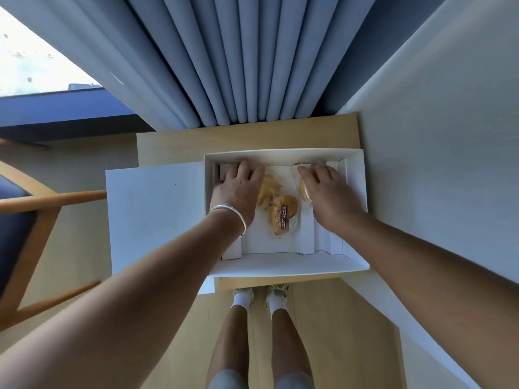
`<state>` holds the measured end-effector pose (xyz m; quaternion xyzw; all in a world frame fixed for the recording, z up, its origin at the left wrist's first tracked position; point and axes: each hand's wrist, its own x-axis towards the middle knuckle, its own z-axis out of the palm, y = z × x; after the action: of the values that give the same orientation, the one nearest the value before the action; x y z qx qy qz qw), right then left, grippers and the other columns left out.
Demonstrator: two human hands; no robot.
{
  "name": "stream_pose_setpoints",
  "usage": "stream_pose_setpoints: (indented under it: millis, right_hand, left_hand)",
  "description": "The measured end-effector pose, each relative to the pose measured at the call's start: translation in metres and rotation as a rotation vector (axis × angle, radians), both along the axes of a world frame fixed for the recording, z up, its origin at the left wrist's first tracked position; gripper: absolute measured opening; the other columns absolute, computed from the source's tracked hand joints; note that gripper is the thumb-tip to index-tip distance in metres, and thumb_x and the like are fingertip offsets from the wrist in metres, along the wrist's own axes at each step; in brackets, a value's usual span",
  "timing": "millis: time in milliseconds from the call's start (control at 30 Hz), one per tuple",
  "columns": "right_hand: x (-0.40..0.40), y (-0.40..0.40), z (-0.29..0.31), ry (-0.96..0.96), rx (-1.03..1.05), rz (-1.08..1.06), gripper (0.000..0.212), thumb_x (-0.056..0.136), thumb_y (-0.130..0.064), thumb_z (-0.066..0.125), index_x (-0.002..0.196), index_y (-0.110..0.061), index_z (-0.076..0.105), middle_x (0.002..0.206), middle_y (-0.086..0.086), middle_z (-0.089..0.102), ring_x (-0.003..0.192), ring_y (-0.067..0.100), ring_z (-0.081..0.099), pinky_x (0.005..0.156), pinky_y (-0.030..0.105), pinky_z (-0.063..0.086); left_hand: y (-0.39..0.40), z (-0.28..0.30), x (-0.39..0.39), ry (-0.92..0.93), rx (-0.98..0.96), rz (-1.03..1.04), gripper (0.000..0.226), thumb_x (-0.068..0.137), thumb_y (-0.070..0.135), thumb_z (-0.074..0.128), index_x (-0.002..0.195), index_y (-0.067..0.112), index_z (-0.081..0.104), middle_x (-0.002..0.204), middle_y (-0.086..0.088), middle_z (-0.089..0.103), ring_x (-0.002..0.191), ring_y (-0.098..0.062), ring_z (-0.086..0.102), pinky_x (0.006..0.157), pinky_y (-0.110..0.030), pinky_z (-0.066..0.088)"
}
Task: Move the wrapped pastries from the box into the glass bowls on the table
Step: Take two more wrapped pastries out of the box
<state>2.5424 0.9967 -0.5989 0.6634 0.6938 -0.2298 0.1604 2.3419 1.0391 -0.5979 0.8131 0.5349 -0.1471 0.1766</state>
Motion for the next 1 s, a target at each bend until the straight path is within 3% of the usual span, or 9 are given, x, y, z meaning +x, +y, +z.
stream_pose_setpoints:
  millis: [167,400,533,700,1000]
  right_hand:
    - [-0.003,-0.006,0.035,0.045,0.037,-0.057,0.094,0.077,-0.005,0.067,0.153,-0.019,0.012,0.144,0.008,0.029,0.132,0.030,0.028,0.086,0.041,0.052]
    - [-0.018,-0.018,0.132,0.119,0.043,-0.134,0.092,0.075,-0.009,0.069,0.148,-0.023,0.016,0.139,0.006,0.030,0.129,0.027,0.026,0.090,0.040,0.049]
    - [-0.034,-0.022,0.202,0.206,0.102,-0.194,0.091,0.076,-0.014,0.069,0.150,-0.028,0.017,0.136,0.005,0.027,0.128,0.026,0.028,0.092,0.038,0.047]
    - [-0.046,-0.020,0.281,0.207,0.257,-0.146,0.092,0.075,-0.009,0.065,0.149,-0.032,0.016,0.137,0.001,0.026,0.124,0.024,0.035,0.083,0.032,0.047]
    - [-0.055,-0.018,0.321,0.128,0.350,-0.085,0.092,0.078,-0.016,0.068,0.149,-0.031,0.010,0.145,-0.001,0.023,0.133,0.023,0.025,0.092,0.041,0.049]
  left_hand:
    - [-0.001,0.035,0.002,-0.072,0.061,-0.073,0.084,0.072,0.003,0.060,0.142,0.026,0.021,0.142,-0.006,0.030,0.132,-0.027,0.028,0.094,-0.045,0.045]
    - [-0.018,0.114,-0.008,-0.080,0.083,-0.048,0.087,0.081,0.005,0.056,0.150,0.011,0.002,0.154,-0.006,0.022,0.142,-0.023,0.019,0.107,-0.043,0.036]
    - [-0.026,0.175,-0.014,-0.076,0.137,-0.047,0.083,0.083,0.007,0.054,0.149,0.010,0.004,0.154,-0.005,0.021,0.142,-0.022,0.019,0.108,-0.040,0.033]
    - [-0.021,0.251,-0.027,-0.085,0.269,-0.050,0.087,0.083,0.012,0.061,0.149,0.013,0.005,0.153,-0.001,0.020,0.142,-0.021,0.017,0.108,-0.039,0.032]
    - [-0.010,0.303,-0.045,-0.135,0.397,-0.055,0.089,0.082,0.014,0.066,0.148,0.016,0.007,0.152,0.000,0.024,0.141,-0.020,0.020,0.107,-0.039,0.035]
